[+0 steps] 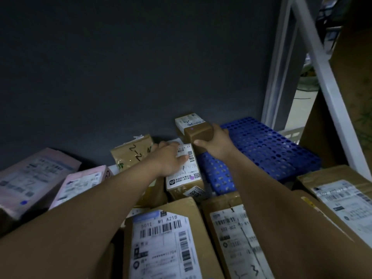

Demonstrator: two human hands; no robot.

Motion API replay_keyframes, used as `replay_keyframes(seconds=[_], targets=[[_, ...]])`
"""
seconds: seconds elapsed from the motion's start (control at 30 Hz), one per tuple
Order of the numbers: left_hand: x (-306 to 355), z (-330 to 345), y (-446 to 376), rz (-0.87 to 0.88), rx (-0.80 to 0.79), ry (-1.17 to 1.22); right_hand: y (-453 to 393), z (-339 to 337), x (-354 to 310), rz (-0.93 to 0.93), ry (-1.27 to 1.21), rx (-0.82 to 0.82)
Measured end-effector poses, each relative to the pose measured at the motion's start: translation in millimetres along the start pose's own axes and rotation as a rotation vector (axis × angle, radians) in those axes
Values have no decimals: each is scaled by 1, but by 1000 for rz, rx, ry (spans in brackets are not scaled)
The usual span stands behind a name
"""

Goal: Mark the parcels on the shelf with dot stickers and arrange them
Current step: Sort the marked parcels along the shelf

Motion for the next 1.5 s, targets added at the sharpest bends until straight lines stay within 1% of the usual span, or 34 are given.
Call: replay_keyframes(seconds=[0.1,0.13,0.17,0.27,0.3,0.33,0.43,0.53,0.6,0.67,0.73,0.77,0.8,0.83,0.87,0.93,1.0,1.07,1.13,1.23,1.3,1.4,1.43,1.5], targets=[[-8,1,9,4,-48,43,21,-11,-13,-36,-32,3],[-12,0,13,0,-53,68,29,-13,-18,-31,-65,-20],[-15,-2,19,-6,-58,93,39,-10,-22,-13,-89,-89],[-22,-3,33,-16,-62,133,74,6,-33,42,-67,-399],[-24,-2,36,-29,-64,145,83,13,-36,48,-66,-463],[-26,-3,40,-42,-58,161,91,19,-41,36,-77,-494],[-31,-5,47,-110,-57,301,95,34,-45,-22,-109,-436],[-32,-14,48,-121,-25,458,88,30,-49,-76,-190,-313],[-32,-28,48,-98,22,636,82,16,-54,-105,-283,-245],[-24,-38,49,-70,18,884,79,-6,-63,-129,-400,-159],[-5,-45,54,-23,-10,1034,78,-24,-66,-160,-480,-88],[8,-46,57,16,-39,1067,78,-29,-65,-173,-445,-60],[22,-46,59,56,-63,1081,78,-36,-63,-191,-333,-7],[34,-46,58,86,-78,1084,77,-45,-57,-201,-198,70],[44,-45,57,107,-81,1075,78,-58,-51,-207,-116,172],[57,-43,50,148,-62,1027,76,-83,-40,-194,-85,357],[64,-40,39,168,24,818,68,-100,-28,-167,-20,410],[67,-31,23,159,79,589,55,-107,-14,-128,60,374],[67,-20,2,126,99,392,40,-104,3,-83,112,338],[68,-8,-24,100,127,145,19,-98,30,-39,127,308],[67,-4,-36,77,129,99,6,-92,41,-32,149,282],[68,-3,-45,96,145,120,-10,-79,45,30,392,122],[69,-2,-47,114,147,130,-15,-75,46,50,405,86],[69,-3,-48,136,151,144,-27,-63,43,33,284,38]])
Point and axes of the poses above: each hand's wrist, its own y-axis away from the middle knuckle, its own z-axis out of the palm, x = y × z, the point moved 8 cm from there along -y, towards the middle knuckle, and after that the axes turned 15 degrees about -z, right-handed, at the moved point
